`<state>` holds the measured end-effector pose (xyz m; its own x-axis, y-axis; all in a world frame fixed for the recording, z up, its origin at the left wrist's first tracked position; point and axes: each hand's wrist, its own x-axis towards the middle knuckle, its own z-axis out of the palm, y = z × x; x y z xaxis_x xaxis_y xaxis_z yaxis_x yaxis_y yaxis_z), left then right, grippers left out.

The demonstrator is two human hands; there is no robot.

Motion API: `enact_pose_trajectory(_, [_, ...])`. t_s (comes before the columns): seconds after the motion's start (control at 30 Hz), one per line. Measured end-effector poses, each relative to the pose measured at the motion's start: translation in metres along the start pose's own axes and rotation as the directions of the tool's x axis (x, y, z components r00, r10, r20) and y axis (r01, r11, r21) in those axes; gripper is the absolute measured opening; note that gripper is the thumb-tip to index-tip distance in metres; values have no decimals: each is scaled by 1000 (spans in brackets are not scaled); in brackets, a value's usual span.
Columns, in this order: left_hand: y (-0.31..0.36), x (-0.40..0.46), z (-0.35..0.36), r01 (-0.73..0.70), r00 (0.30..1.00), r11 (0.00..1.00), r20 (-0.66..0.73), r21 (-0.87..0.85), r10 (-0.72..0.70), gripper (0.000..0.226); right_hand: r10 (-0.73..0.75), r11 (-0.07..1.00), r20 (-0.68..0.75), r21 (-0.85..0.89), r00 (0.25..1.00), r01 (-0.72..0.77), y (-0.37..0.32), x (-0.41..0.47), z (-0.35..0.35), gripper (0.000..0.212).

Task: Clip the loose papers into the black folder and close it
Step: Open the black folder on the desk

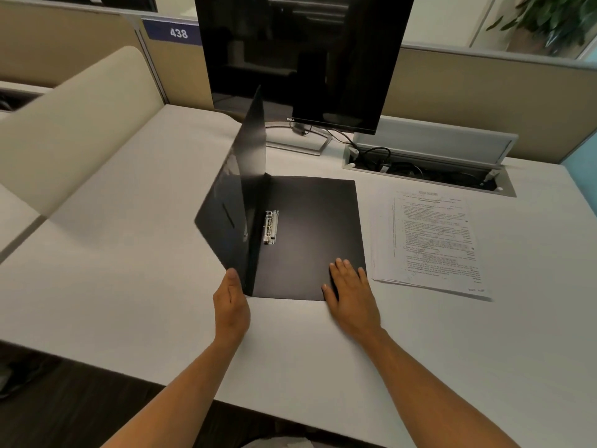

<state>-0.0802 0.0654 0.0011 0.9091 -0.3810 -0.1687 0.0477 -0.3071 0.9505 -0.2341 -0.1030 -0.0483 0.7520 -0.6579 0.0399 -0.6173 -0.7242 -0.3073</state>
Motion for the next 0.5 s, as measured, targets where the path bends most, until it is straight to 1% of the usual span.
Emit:
enact_pose_trajectory(0.1, [7, -2, -2, 21, 996, 999, -88, -24, -23, 42, 4, 1000, -2, -1, 1000, -4, 0, -1, 0, 65])
enact_pose_trajectory(0.13, [7, -1, -3, 21, 994, 999, -108, -28, -24, 41, 7, 1000, -5, 3, 1000, -7, 0, -1, 0, 65])
enact_pose_trajectory(0.27, [0, 6, -14, 55, 977, 998, -206, 5, -52, 46, 14, 1000, -10, 13, 1000, -14, -1, -2, -1, 65])
enact_pose_trajectory(0.4, [-13, 12, -25, 58, 976, 996, -212, 69, -42, 66, 19, 1000, -6, 16, 1000, -19, -1, -2, -1, 61])
enact_pose_trajectory(0.5, [-12, 9, -29, 61, 974, 993, -222, 99, -38, 68, 22, 1000, -5, 19, 1000, -21, -2, -2, -1, 62])
